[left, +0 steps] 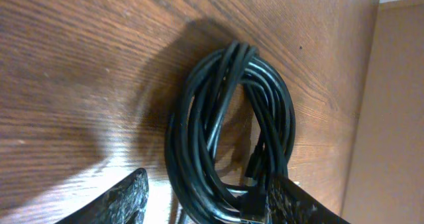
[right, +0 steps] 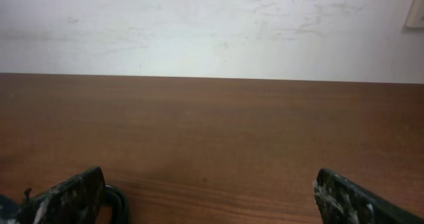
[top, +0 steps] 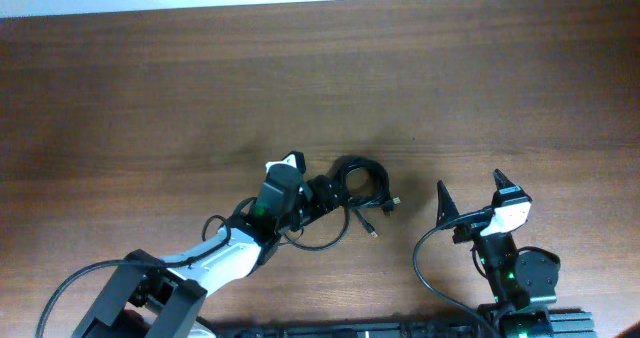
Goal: Untangle cables
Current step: 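Move left gripper over the black cable coil and lower onto it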
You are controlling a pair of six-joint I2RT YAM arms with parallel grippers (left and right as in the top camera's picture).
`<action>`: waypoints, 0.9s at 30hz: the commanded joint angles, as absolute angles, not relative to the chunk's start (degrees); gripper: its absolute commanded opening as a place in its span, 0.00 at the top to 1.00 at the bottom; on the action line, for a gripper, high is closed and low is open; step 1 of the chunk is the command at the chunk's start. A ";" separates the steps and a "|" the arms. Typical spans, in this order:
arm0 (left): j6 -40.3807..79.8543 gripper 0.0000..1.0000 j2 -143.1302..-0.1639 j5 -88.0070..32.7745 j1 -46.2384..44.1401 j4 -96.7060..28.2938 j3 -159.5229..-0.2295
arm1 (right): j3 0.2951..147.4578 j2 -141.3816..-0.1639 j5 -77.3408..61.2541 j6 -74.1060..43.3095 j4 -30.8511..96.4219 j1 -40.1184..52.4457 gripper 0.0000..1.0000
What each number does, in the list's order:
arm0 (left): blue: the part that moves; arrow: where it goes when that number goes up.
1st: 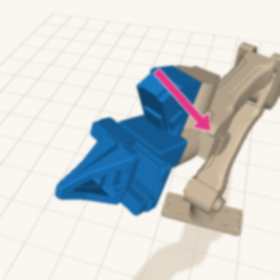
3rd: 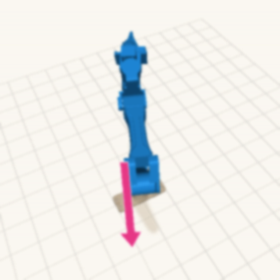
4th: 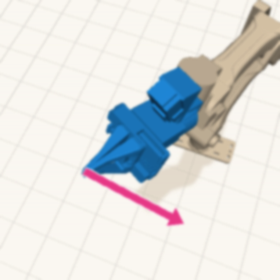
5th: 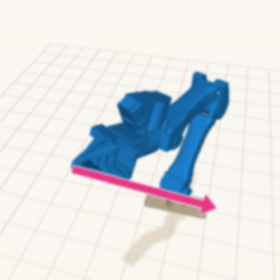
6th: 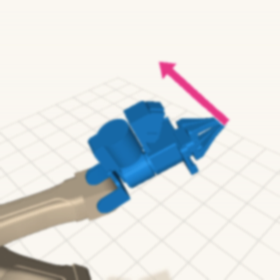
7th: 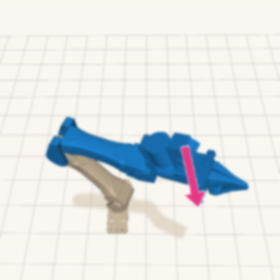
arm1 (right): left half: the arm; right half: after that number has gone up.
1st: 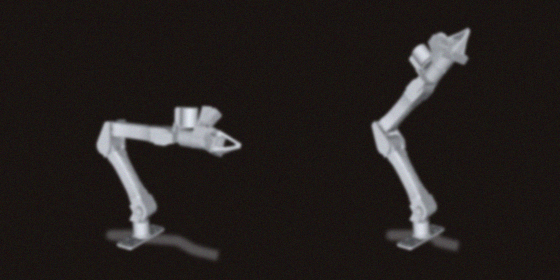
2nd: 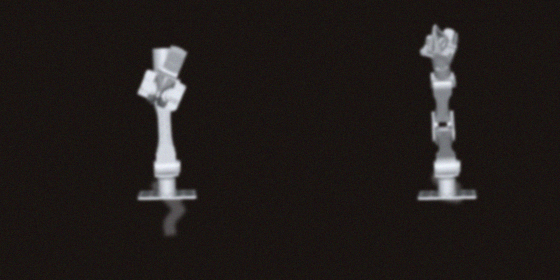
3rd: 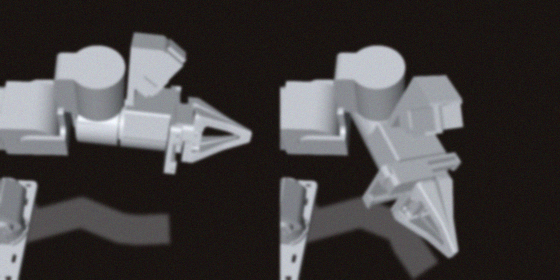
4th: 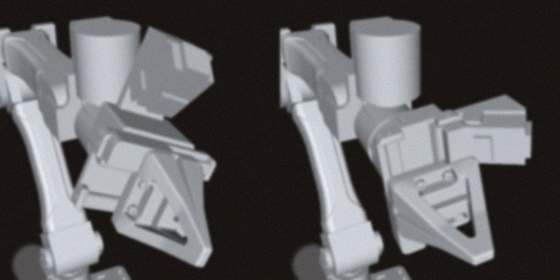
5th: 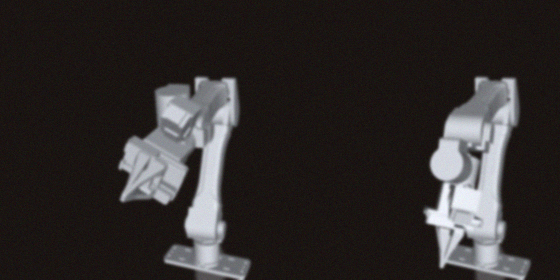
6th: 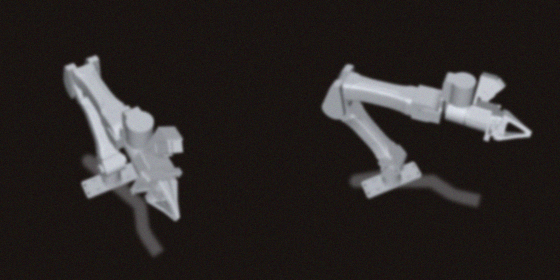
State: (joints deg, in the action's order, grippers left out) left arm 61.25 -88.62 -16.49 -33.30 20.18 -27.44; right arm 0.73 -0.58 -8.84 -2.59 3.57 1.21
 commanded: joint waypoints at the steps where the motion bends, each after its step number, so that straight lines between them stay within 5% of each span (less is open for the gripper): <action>1: 63.79 0.41 -89.14 -15.14 -34.89 20.51 -27.92 | 0.32 -0.21 -8.32 -2.63 3.73 1.54 0.01; 7: 63.81 0.39 -89.14 -6.20 -38.17 20.58 -27.92 | 0.32 -0.21 -8.32 -2.63 3.73 1.54 0.01; 24: 63.81 0.46 -93.58 -4.43 -39.66 24.99 -27.92 | 0.32 -0.21 -8.32 -2.63 3.73 1.54 0.01; 27: 63.79 0.58 -96.29 -4.45 -39.66 27.44 -27.92 | 0.32 -0.21 -8.32 -2.63 3.73 1.54 0.01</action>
State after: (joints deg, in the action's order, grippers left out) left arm 63.81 -94.02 -5.28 -39.42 26.11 -27.46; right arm 0.73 -0.58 -8.84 -2.61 3.57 1.21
